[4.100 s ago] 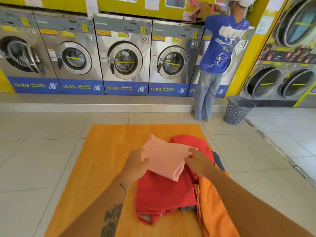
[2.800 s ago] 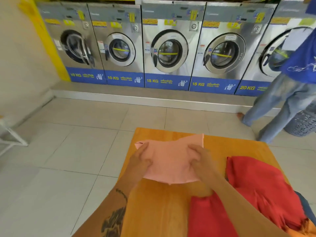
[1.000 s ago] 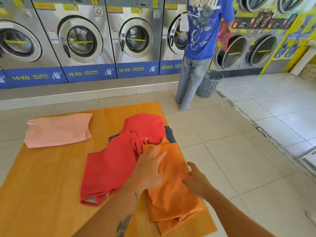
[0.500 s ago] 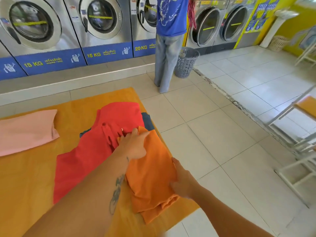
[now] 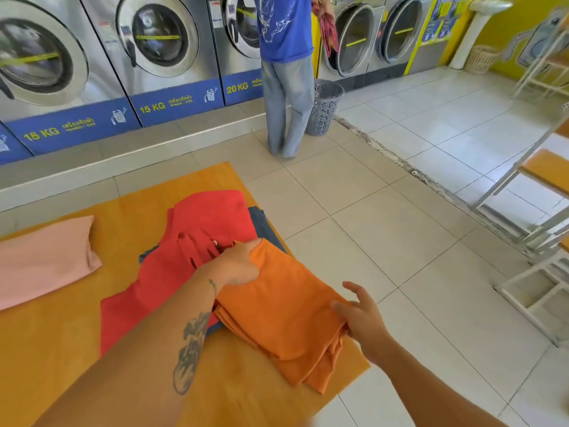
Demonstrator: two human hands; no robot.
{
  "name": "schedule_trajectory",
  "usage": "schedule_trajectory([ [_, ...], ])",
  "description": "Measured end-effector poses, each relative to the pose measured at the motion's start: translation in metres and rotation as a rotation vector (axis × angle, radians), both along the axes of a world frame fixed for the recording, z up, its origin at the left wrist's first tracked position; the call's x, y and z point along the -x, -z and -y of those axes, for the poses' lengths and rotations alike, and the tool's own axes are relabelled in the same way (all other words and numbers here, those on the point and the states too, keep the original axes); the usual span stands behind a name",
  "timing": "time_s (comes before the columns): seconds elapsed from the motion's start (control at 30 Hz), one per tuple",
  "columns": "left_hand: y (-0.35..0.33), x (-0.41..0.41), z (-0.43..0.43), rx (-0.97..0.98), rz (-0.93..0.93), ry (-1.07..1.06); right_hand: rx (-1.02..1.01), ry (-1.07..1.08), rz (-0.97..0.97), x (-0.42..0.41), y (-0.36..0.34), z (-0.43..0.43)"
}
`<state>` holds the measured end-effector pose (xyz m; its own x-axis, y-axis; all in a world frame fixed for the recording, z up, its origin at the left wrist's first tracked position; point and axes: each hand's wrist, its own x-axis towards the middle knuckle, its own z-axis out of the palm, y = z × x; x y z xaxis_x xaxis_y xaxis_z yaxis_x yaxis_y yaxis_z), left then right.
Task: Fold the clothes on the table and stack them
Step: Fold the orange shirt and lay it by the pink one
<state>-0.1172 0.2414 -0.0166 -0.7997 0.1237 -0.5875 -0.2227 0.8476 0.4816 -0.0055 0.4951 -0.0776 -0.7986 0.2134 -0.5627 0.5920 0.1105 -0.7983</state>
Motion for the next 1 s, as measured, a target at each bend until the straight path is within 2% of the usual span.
schedule_trajectory([
  [0.1,0.004,-0.009,0.002,-0.071,-0.115,-0.027,0.057,0.018,-0.014,-0.007,0.000,0.003],
  [0.3,0.010,-0.035,0.004,-0.295,-0.342,-0.099,-0.229,0.061,-0.245,-0.001,-0.011,0.021],
  [0.47,-0.002,-0.057,0.013,-0.317,-0.466,-0.156,-0.269,0.027,-0.385,0.023,-0.031,0.019],
  [0.67,-0.040,-0.106,0.055,-0.456,-0.507,-0.429,-0.226,-0.112,-0.600,0.043,-0.081,0.051],
  [0.77,-0.062,-0.137,0.086,-0.507,-0.583,-0.563,-0.179,-0.212,-0.740,0.049,-0.107,0.086],
  [1.0,-0.092,-0.208,0.174,-0.793,-0.797,-0.922,-0.059,-0.482,-1.001,0.050,-0.165,0.203],
])
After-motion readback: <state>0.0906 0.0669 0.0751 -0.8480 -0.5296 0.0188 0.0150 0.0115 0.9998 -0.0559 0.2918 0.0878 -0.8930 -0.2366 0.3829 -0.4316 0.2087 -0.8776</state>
